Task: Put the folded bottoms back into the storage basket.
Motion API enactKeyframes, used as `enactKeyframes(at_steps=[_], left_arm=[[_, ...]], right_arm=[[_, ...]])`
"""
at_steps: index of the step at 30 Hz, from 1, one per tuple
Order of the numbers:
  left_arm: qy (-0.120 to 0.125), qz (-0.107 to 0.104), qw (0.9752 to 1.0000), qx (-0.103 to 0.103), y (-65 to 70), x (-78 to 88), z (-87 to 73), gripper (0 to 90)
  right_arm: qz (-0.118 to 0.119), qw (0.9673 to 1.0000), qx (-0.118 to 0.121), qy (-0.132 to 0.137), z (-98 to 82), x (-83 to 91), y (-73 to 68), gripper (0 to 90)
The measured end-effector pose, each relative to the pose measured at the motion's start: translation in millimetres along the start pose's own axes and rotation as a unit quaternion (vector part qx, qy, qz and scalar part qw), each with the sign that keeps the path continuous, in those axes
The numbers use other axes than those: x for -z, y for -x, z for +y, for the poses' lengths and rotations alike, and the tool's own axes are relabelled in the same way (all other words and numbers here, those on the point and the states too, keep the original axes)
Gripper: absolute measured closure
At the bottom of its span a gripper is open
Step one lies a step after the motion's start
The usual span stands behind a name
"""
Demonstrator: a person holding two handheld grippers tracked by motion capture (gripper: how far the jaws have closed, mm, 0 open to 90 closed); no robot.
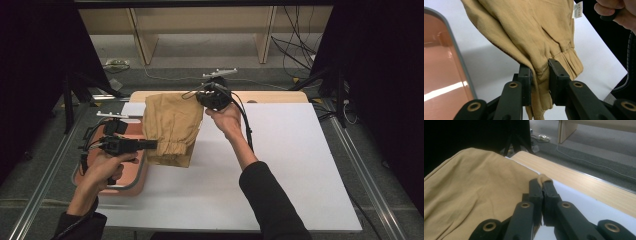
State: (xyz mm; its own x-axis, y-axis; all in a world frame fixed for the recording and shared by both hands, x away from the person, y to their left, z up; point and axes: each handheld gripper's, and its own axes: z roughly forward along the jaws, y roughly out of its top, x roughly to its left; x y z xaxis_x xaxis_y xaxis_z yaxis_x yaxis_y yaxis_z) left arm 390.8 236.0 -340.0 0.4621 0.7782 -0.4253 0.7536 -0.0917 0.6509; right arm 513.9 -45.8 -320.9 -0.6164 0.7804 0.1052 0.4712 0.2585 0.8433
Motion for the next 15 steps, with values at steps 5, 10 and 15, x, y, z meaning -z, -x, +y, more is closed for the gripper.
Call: enactKeyframes(at_steps=[5,10,15], left_arm=[[0.002,0.006,1.0,-0.002,-5.0,12.2,0.4,74.0],[0.005,0.01,0.9999,0.002,-12.0,22.7,-1.4,73.9],[0.004,0.017,0.9998,0.005,-16.8,28.5,-3.4,73.9]], right_arm=[[0.005,1.0,0.007,0.005,5.9,-5.1,-10.3,88.2],[0.011,0.9999,0.012,0.006,11.2,-9.4,-20.3,88.2],[0.012,0.9998,0.016,0.006,13.4,-15.5,-28.2,88.2]])
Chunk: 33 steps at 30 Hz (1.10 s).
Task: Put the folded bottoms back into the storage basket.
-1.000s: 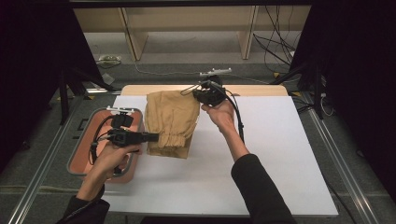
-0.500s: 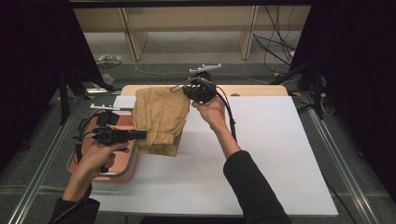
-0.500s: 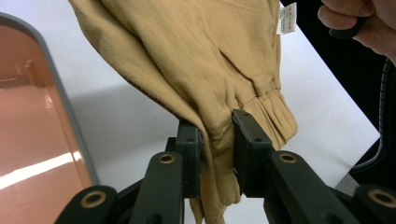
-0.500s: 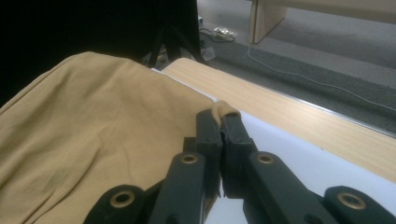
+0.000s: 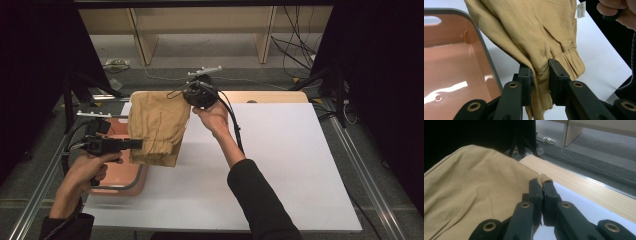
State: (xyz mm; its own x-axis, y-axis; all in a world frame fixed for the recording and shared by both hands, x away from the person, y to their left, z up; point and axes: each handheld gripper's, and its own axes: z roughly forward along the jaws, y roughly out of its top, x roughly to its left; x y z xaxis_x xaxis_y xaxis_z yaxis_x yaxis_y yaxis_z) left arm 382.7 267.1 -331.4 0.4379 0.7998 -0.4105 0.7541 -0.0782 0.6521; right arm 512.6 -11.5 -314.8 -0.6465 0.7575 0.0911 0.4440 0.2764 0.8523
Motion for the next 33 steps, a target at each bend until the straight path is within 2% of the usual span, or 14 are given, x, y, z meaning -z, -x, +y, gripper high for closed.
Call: enactKeyframes(at_steps=[33], left_arm=[[0.003,0.016,0.9998,0.009,-21.6,27.3,-5.0,73.9]], right_arm=[[0.013,0.9998,0.016,0.003,13.8,-17.5,-30.6,88.2]])
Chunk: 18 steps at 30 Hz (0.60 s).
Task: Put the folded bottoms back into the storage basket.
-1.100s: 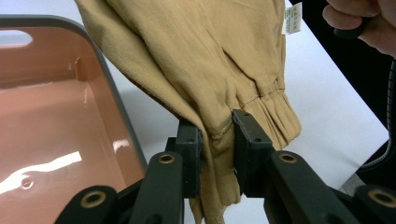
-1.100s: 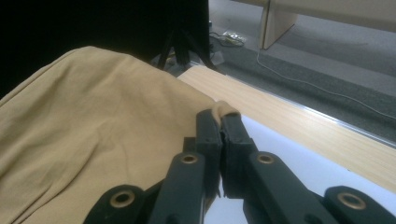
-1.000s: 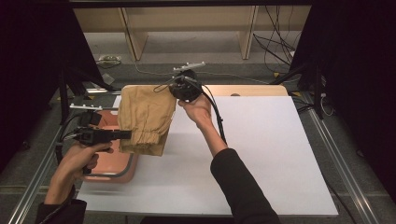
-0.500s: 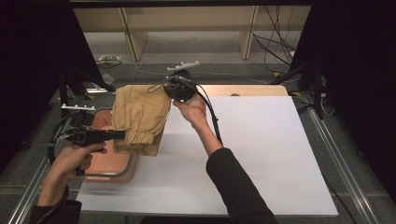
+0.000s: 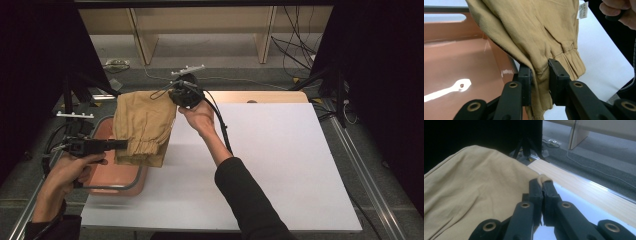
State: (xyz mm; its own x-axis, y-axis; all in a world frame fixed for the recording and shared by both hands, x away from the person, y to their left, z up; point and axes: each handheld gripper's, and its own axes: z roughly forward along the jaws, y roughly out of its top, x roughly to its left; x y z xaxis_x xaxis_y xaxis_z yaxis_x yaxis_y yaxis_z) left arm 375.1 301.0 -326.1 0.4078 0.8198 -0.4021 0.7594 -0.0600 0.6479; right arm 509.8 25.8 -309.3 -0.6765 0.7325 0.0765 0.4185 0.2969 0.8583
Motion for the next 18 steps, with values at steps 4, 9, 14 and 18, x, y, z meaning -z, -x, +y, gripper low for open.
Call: enactKeyframes(at_steps=[4,9,14,18], left_arm=[[0.001,0.003,1.0,0.003,-4.6,4.7,-0.9,73.9],[0.0,0.008,0.9999,0.007,-10.9,9.9,-2.3,73.9],[-0.002,0.008,0.9999,0.011,-15.2,13.2,-3.6,73.9],[-0.003,0.011,0.9999,0.013,-18.0,16.1,-4.1,73.9]], right_arm=[[0.001,1.0,0.002,0.003,2.3,-3.7,-5.5,88.2],[0.004,1.0,0.006,0.002,4.7,-7.5,-12.7,88.2],[0.007,0.9999,0.01,0.003,6.8,-11.0,-18.8,88.2],[0.008,0.9999,0.01,0.002,7.5,-13.7,-21.6,88.2]])
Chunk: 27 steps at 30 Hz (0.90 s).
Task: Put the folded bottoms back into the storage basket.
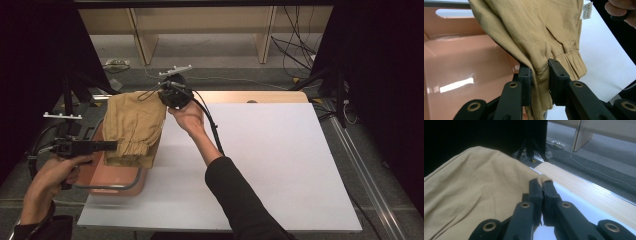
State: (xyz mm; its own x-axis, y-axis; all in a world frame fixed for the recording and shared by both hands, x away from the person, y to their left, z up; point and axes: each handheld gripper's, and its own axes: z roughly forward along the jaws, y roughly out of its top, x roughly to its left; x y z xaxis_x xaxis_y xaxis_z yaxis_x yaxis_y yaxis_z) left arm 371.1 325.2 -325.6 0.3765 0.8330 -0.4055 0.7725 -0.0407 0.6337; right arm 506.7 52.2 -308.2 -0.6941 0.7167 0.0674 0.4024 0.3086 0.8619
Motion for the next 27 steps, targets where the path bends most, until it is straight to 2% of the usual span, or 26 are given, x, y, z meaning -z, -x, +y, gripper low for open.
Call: enactKeyframes(at_steps=[27], left_arm=[[-0.006,0.025,0.9994,0.024,-25.9,14.5,-8.5,73.9]], right_arm=[[0.012,0.9999,0.007,0.0,3.7,-21.6,-27.9,88.2]])
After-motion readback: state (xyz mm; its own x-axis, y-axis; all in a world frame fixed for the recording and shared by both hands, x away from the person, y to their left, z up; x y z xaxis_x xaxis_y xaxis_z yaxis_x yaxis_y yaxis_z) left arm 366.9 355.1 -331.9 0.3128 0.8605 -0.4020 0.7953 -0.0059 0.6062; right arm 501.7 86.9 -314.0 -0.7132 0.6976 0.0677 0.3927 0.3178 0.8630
